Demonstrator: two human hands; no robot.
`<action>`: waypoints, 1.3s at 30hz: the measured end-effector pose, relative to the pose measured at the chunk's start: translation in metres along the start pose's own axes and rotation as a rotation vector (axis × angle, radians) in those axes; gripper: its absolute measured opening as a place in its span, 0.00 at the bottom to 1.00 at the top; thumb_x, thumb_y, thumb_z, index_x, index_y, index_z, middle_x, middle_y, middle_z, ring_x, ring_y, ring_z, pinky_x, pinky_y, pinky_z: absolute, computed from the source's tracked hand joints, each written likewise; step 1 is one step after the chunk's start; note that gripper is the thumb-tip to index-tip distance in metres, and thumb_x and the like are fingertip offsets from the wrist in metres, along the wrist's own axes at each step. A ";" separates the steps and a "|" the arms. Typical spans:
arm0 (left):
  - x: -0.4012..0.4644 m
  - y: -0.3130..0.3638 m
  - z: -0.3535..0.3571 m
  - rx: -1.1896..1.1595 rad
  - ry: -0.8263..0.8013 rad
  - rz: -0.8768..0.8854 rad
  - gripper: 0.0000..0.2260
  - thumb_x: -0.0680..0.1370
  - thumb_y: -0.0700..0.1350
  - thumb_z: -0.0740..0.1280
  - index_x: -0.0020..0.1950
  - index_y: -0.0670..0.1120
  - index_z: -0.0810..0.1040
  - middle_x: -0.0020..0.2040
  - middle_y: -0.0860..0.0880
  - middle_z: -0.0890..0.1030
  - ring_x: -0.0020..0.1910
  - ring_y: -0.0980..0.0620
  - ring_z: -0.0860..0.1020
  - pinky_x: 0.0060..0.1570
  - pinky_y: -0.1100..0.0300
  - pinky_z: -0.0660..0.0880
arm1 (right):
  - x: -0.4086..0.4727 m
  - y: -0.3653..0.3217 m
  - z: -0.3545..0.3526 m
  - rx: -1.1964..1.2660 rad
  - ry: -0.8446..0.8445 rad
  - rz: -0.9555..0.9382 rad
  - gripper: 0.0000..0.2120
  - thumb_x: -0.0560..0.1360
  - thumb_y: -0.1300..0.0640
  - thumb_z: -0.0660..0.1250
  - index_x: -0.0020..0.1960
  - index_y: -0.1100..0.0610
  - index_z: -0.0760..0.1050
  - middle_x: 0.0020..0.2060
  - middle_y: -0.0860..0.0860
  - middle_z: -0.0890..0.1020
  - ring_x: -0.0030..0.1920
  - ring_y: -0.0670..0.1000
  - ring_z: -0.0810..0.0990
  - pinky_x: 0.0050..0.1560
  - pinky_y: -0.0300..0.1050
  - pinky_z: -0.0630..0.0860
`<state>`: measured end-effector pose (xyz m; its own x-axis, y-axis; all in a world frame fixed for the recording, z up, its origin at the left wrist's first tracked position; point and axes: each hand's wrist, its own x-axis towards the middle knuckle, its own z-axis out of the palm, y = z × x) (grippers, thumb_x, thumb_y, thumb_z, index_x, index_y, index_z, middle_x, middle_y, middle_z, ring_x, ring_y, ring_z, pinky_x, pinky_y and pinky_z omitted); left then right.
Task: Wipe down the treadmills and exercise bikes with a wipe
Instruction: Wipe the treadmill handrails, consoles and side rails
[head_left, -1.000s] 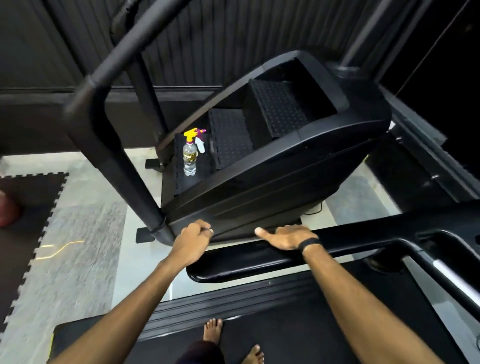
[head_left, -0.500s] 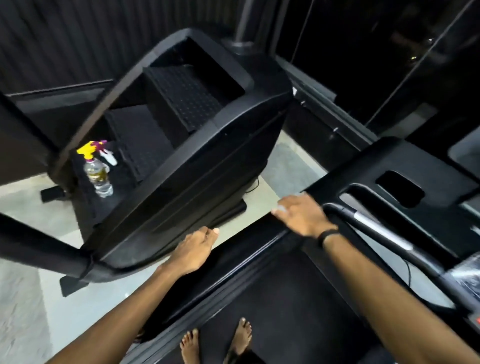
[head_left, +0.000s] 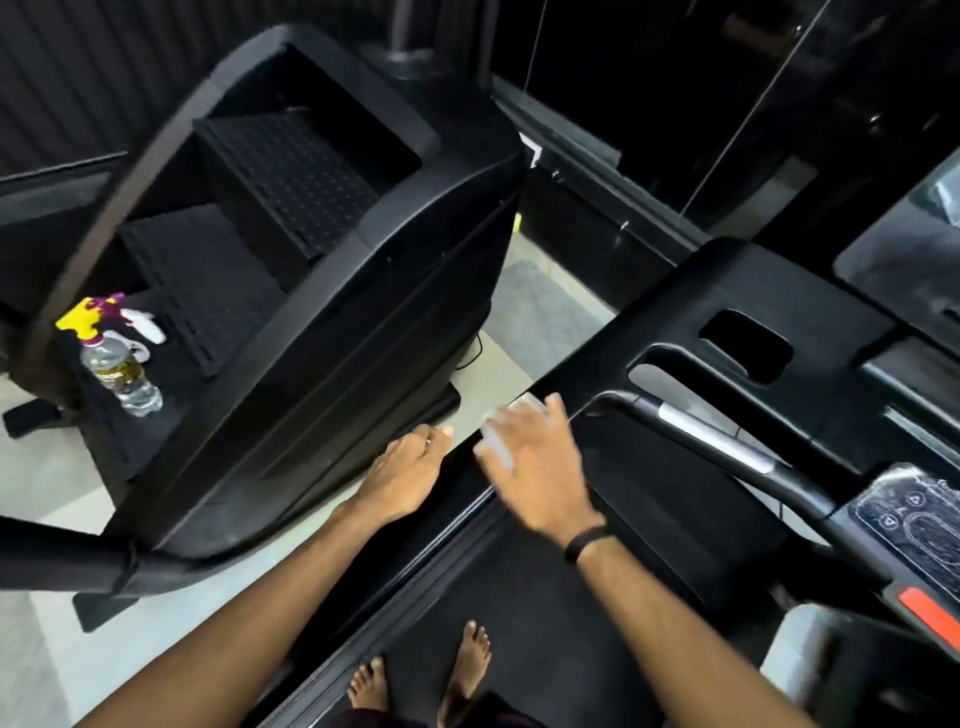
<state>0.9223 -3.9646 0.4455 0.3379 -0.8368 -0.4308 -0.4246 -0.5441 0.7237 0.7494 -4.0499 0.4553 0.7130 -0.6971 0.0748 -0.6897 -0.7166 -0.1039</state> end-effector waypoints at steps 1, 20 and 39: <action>0.000 0.001 0.000 0.017 -0.003 -0.010 0.23 0.83 0.63 0.51 0.64 0.50 0.75 0.61 0.47 0.79 0.64 0.46 0.75 0.62 0.51 0.70 | 0.010 0.023 -0.003 -0.028 0.014 0.098 0.16 0.81 0.43 0.52 0.55 0.49 0.75 0.54 0.46 0.77 0.64 0.55 0.71 0.72 0.61 0.59; -0.051 -0.004 -0.002 0.074 -0.016 0.056 0.22 0.84 0.61 0.49 0.68 0.53 0.73 0.66 0.48 0.77 0.69 0.45 0.70 0.64 0.52 0.65 | -0.011 -0.099 0.022 1.140 0.380 0.820 0.44 0.83 0.53 0.60 0.78 0.57 0.27 0.75 0.46 0.28 0.77 0.44 0.29 0.68 0.25 0.31; -0.091 -0.007 0.018 0.549 0.025 0.129 0.34 0.81 0.66 0.49 0.82 0.51 0.46 0.81 0.49 0.56 0.79 0.48 0.57 0.73 0.50 0.59 | 0.033 -0.010 0.026 1.594 0.549 1.038 0.37 0.84 0.45 0.58 0.81 0.59 0.40 0.81 0.54 0.47 0.81 0.52 0.45 0.80 0.51 0.44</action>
<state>0.8793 -3.8855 0.4696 0.2711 -0.9005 -0.3401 -0.8364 -0.3953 0.3798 0.7835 -4.0652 0.4329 -0.1425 -0.9151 -0.3773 0.1981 0.3471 -0.9167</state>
